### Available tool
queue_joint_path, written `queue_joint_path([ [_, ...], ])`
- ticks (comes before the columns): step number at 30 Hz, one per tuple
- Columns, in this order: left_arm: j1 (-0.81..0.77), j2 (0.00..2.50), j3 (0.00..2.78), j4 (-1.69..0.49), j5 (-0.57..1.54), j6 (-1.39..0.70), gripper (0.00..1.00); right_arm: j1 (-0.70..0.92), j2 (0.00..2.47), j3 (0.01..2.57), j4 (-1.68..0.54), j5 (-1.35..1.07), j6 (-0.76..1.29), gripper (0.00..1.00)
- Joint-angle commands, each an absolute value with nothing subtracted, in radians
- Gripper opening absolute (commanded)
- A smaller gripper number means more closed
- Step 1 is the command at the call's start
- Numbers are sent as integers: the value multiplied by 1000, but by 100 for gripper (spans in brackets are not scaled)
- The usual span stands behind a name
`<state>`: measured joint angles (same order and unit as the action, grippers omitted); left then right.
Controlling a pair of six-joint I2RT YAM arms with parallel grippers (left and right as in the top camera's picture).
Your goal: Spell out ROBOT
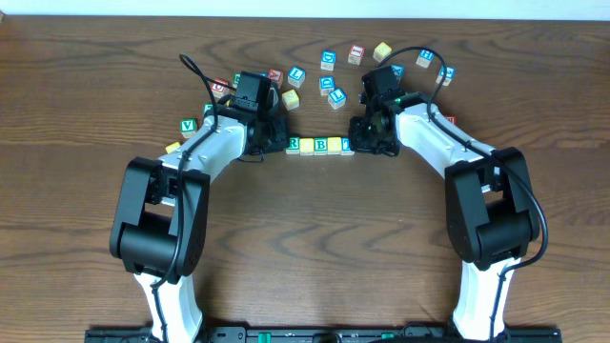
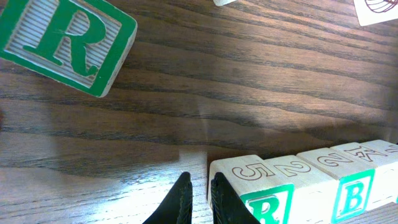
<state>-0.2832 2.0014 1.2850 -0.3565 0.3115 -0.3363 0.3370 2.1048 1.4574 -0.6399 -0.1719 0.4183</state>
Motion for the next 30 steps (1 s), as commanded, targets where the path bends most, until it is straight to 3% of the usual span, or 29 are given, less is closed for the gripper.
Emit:
queue_joint_path([
  [1, -294, 2022, 1281, -357, 339, -340, 13, 343, 2119, 1456, -638, -215, 435, 11],
  [21, -294, 2022, 1281, -379, 268, -410, 13, 336, 2119, 1456, -691, -45, 493, 16],
  [30, -280, 1996, 1283, -418, 180, -424, 8, 332, 2089, 1498, -733, -57, 441, 12],
])
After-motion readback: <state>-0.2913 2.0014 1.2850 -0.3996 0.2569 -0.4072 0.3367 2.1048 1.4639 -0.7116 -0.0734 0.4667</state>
